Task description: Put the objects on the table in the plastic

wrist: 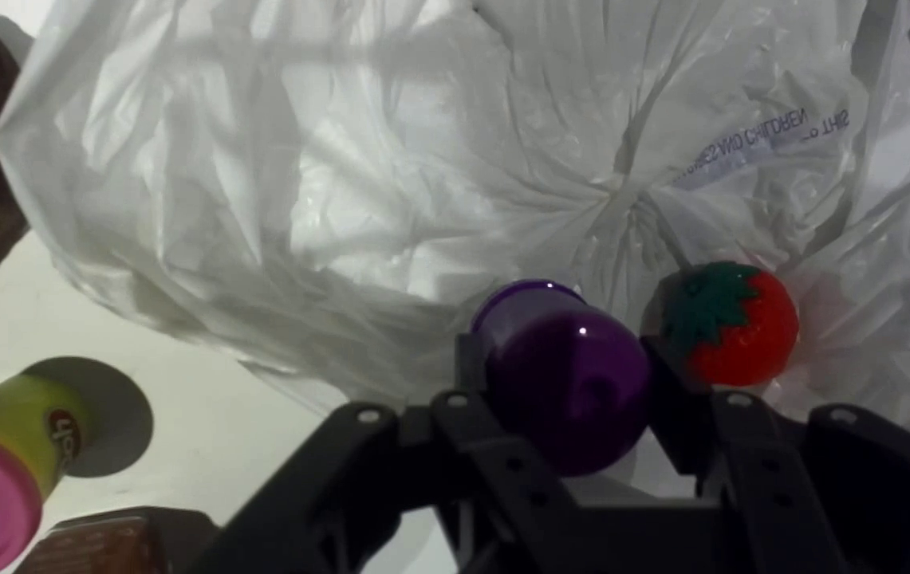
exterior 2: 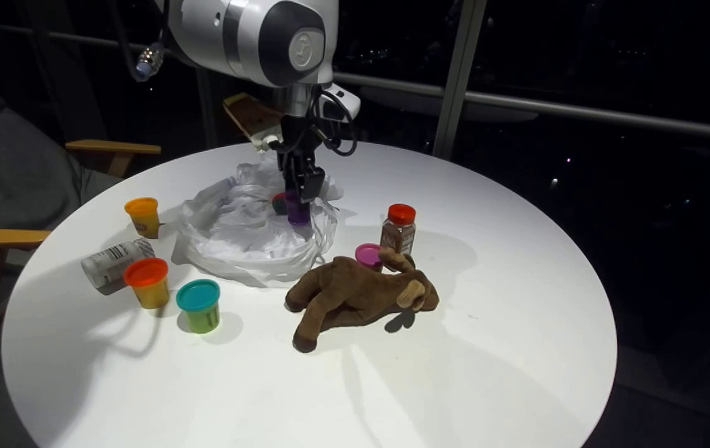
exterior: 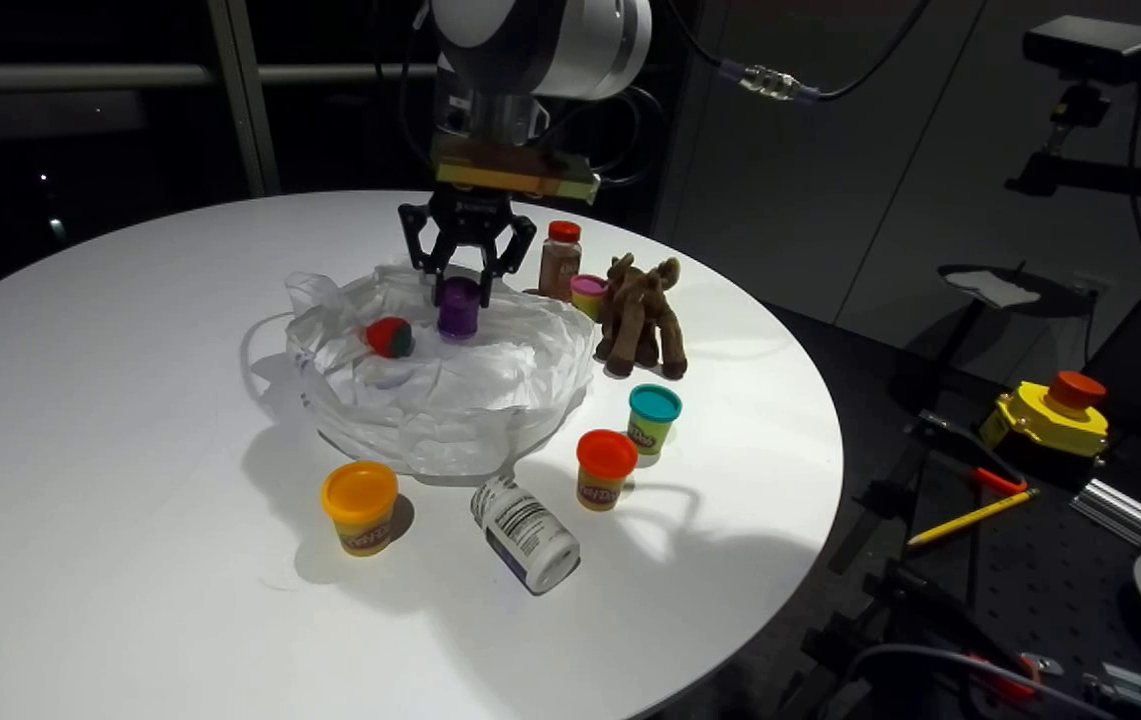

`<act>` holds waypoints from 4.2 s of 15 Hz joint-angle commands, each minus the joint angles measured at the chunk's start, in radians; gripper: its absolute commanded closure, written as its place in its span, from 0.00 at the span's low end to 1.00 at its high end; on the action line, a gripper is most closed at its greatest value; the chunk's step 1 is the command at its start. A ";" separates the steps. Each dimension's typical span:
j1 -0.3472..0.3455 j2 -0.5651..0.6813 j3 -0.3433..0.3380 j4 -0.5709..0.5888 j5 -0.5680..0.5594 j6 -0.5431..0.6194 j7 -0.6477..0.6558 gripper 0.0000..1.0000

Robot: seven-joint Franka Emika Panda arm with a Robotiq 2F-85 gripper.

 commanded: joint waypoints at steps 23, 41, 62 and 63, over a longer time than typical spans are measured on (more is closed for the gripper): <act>0.021 -0.601 0.026 -0.671 -0.026 -0.106 -0.013 0.00; -0.069 -0.404 0.054 -0.744 0.131 0.172 -0.195 0.00; -0.060 -0.450 0.077 -0.753 0.155 0.066 -0.229 0.77; -0.053 -0.471 0.073 -0.748 0.142 0.042 -0.215 0.77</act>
